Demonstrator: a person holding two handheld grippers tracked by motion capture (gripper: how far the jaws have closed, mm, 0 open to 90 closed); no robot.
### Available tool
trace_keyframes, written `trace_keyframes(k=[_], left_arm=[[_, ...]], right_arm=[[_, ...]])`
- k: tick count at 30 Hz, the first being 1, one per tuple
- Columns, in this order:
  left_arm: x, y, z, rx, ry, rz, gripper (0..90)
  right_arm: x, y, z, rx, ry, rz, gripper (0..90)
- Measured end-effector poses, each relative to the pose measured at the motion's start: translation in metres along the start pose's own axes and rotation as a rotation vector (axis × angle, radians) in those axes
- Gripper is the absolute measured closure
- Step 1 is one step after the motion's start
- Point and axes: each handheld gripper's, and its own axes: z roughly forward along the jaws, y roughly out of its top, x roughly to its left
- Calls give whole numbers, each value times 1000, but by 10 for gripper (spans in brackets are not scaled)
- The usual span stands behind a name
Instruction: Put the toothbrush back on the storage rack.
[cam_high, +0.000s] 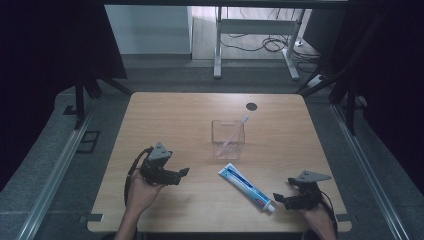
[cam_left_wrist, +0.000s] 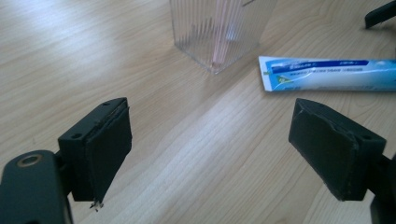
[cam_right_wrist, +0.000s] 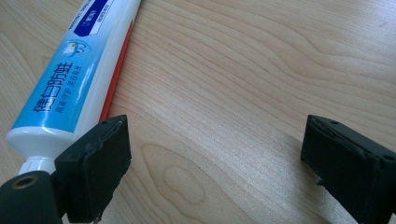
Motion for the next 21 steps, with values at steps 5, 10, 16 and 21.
trace_keyframes(k=[5,10,16,21], left_arm=[[-2,-14,1,-6,8,3,135],[-4,-25,5,13,22,18,135],[-8,-36,9,25,4,20,135],[-9,-46,12,51,14,11,134]], right_arm=[[0,0,0,1,0,-1,86],[1,0,0,1,0,-5,86],[1,0,0,3,-1,-8,87],[2,0,1,4,2,-10,90]])
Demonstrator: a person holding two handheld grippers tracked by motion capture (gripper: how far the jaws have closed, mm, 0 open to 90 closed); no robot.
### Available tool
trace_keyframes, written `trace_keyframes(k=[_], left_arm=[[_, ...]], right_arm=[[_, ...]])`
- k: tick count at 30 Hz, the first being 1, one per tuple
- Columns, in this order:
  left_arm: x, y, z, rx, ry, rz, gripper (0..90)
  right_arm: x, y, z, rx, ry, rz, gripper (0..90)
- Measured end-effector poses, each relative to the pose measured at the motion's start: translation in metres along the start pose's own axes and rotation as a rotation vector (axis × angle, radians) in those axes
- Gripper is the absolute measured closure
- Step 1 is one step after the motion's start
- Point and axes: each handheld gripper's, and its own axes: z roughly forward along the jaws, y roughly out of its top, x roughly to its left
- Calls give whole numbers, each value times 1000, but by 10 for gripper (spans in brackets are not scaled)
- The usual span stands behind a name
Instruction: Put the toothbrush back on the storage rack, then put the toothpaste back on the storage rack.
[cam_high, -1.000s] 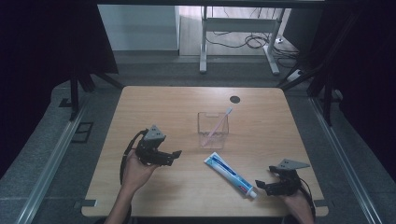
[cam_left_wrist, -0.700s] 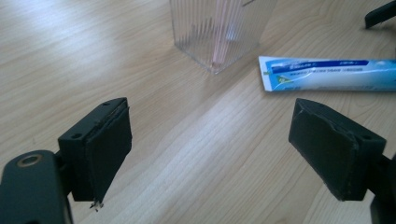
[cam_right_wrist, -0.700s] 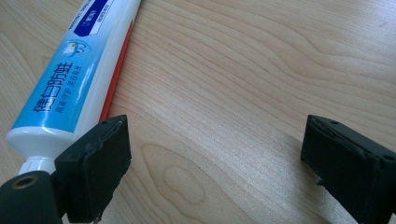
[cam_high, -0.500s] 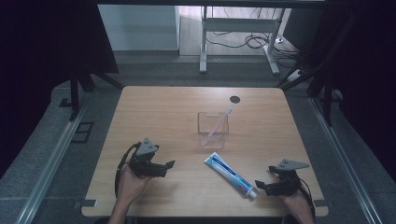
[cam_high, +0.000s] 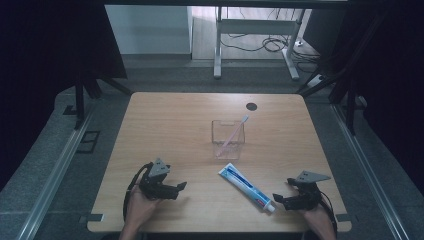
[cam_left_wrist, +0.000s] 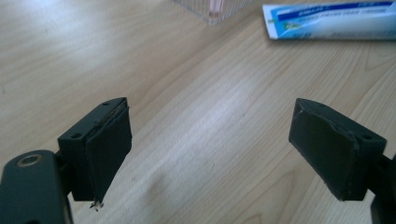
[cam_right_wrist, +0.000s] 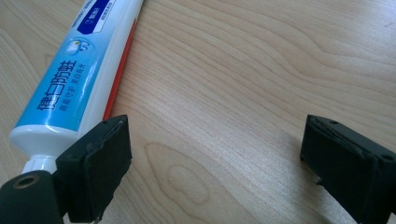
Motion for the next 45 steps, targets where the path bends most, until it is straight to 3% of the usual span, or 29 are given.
trace_keyframes(k=[13,21,31,37,45], left_arm=[[4,-13,5,26,19,-24,133],[6,-14,1,1,14,-58,130],[5,-13,-4,-20,-4,-72,131],[2,-12,-2,-20,-11,-54,133],[1,-12,-2,-24,-10,-39,133]], right_arm=[[0,1,-1,-4,-6,-5,98],[-1,2,-5,-13,-11,-2,109],[5,10,-11,32,-2,-21,134],[10,19,-19,42,47,-2,316],[27,34,-22,54,132,-41,504]])
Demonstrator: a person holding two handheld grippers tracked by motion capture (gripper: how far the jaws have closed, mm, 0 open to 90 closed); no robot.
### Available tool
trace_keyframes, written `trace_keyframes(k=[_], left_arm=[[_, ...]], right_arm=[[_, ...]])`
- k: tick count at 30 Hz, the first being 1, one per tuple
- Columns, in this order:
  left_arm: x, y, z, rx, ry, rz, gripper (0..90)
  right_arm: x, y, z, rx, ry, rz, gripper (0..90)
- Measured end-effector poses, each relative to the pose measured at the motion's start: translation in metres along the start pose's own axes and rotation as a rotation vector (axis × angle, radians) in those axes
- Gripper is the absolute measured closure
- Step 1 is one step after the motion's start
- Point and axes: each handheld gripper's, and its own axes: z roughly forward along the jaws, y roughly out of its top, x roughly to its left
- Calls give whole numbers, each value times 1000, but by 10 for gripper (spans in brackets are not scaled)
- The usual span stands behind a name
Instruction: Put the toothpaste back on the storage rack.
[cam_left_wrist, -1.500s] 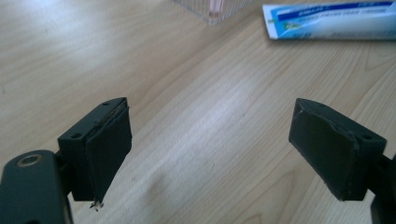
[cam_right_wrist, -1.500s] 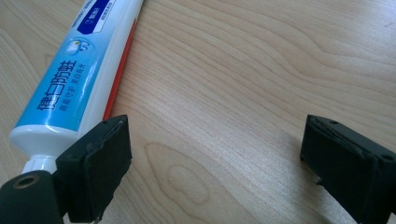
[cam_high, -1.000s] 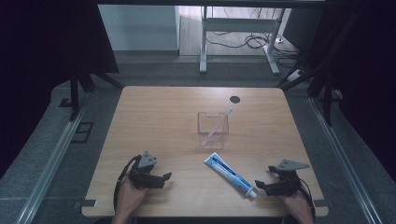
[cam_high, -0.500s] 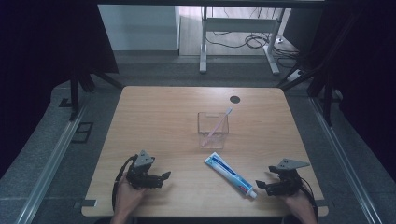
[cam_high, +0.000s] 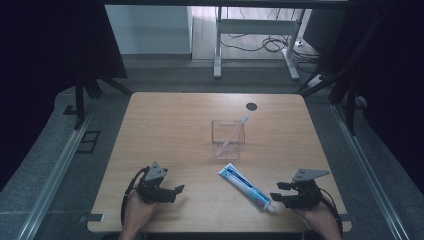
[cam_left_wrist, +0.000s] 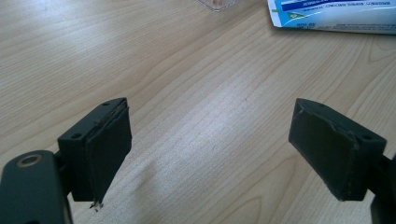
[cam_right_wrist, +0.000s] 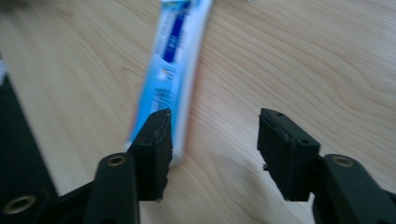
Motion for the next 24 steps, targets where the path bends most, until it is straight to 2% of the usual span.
trace_keyframes(k=[5,9,13,16,20,24], left_arm=[[-1,0,0,-2,0,8,134],[-4,1,-1,-12,3,35,137],[-5,2,-1,-17,0,41,136],[-5,1,-1,-11,3,49,137],[-5,2,-1,-12,3,54,137],[-5,1,-1,-8,3,58,137]], right_arm=[[13,13,5,12,95,-31,660],[22,19,13,24,143,-63,733],[30,21,22,53,170,-116,795],[34,21,29,75,172,-131,833],[35,19,37,111,169,-130,846],[34,19,39,109,170,-110,848]])
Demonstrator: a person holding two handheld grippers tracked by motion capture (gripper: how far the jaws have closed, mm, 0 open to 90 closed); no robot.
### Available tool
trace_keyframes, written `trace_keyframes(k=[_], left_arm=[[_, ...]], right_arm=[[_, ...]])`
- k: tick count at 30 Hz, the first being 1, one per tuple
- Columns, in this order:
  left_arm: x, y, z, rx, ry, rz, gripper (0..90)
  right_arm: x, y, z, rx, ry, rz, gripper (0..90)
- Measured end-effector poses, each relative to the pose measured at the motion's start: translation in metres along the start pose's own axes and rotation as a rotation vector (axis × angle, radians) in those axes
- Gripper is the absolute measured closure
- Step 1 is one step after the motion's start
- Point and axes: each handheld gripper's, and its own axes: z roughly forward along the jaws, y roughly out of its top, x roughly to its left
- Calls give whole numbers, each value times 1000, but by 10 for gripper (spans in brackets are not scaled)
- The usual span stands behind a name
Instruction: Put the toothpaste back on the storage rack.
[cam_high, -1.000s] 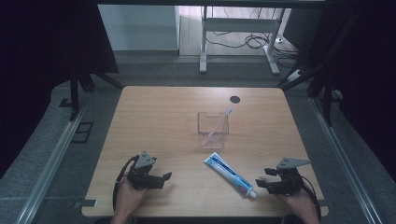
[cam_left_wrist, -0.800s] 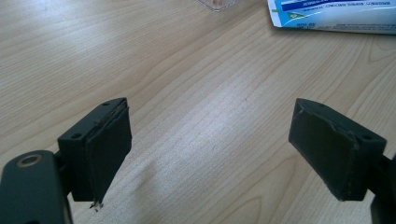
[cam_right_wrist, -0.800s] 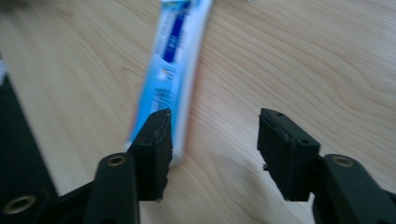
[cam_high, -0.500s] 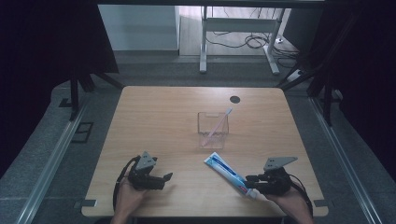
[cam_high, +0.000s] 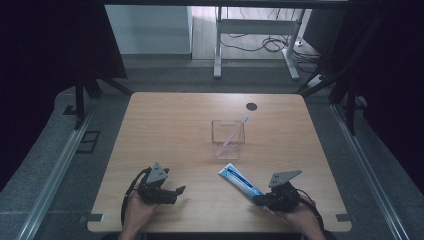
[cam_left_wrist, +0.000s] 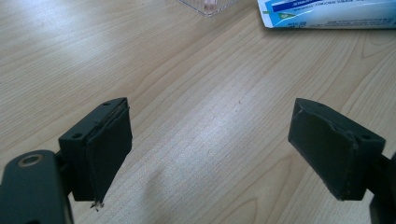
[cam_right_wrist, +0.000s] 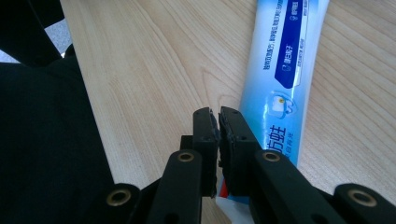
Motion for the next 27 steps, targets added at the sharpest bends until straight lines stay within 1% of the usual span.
trace_keyframes(k=[5,7,12,15,17,18,21,23,25,27], left_arm=[[-1,0,1,8,5,6,137],[-1,0,1,9,5,11,137],[-2,0,2,14,7,18,137],[-2,0,2,16,8,22,137],[-3,0,2,19,9,26,138],[-3,0,2,21,10,29,138],[-3,0,2,24,9,34,138],[-3,0,3,26,9,33,137],[-3,0,3,26,8,33,138],[-4,0,3,28,9,36,138]], right_arm=[[-5,1,-1,10,-23,2,835],[-8,1,-1,18,-38,3,820],[-11,1,0,48,-54,4,791],[-8,3,-1,65,-57,-12,754],[-7,6,-2,64,-66,-26,734],[-6,8,-4,66,-73,-25,716],[-7,14,-8,82,-88,-37,677],[-8,19,-10,96,-111,-54,641],[-8,24,-11,124,-135,-67,600],[-9,28,-10,149,-152,-84,588]])
